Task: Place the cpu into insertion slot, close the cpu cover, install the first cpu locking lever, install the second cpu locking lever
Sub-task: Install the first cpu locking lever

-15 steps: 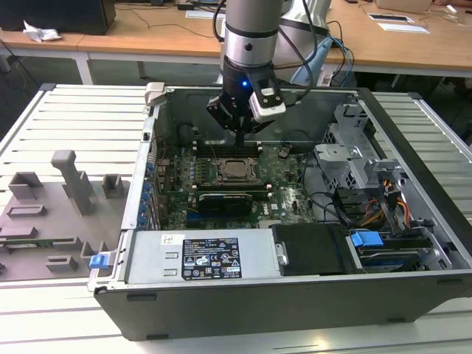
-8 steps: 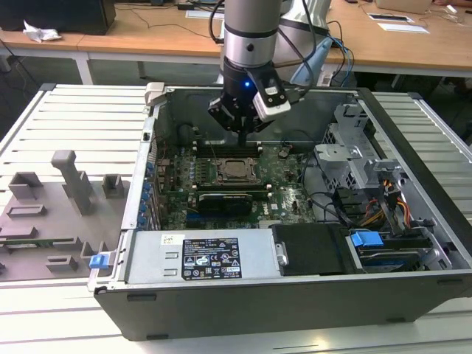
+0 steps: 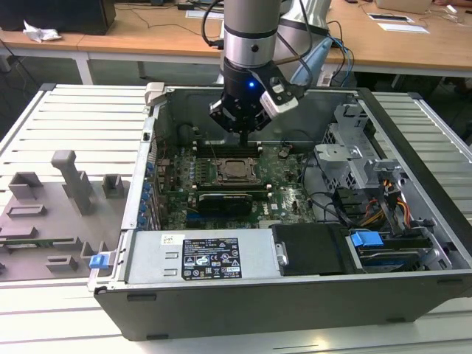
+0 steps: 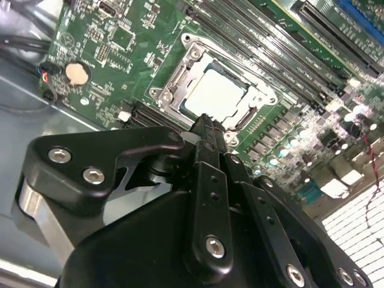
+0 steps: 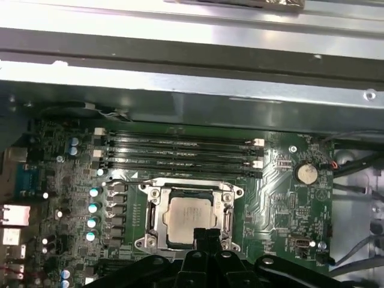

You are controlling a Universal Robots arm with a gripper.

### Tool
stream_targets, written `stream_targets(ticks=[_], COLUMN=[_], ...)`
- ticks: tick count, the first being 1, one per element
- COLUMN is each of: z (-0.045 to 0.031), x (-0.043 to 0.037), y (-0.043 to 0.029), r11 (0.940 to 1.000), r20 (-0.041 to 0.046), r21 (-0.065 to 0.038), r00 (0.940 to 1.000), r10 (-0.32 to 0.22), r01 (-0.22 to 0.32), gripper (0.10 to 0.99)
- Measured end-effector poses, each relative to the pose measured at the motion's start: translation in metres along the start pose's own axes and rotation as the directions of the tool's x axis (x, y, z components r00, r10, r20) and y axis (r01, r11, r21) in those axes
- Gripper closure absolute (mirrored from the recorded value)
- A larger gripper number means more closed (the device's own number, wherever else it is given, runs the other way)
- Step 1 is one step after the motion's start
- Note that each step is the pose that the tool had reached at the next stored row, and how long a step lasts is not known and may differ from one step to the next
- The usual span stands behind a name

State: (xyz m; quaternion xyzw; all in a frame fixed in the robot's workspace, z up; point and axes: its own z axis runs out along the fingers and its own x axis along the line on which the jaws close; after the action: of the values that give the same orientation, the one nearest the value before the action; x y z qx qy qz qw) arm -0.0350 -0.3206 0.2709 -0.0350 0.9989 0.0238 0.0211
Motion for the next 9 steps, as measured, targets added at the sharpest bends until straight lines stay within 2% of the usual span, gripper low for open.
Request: stream_targets(ticks=[1, 2, 3, 6, 9], z=[-0.0001, -0.0002, -0.0004, -0.0005, -0.0007], x=[0.0018, 0.0054, 0.0099, 0.0152, 0.0258], y=[0.0001, 0.0004, 0.0007, 0.0008, 0.001], r11=[1.0, 1.0, 1.0, 0.9999, 1.0], r20=[-0.0001, -0.005, -0.017, -0.0167, -0.0168], r21=[-0.001, -0.002, -0.002, -0.003, -0.004], r00=[1.0, 1.0, 0.9999, 0.9998, 0.9998], r10=[0.0, 0.0, 0.002, 0.012, 0.007], r01=[0.0, 0.0, -0.002, -0.012, -0.007], gripper=[0.98, 0.98, 0.98, 0.98, 0.98])
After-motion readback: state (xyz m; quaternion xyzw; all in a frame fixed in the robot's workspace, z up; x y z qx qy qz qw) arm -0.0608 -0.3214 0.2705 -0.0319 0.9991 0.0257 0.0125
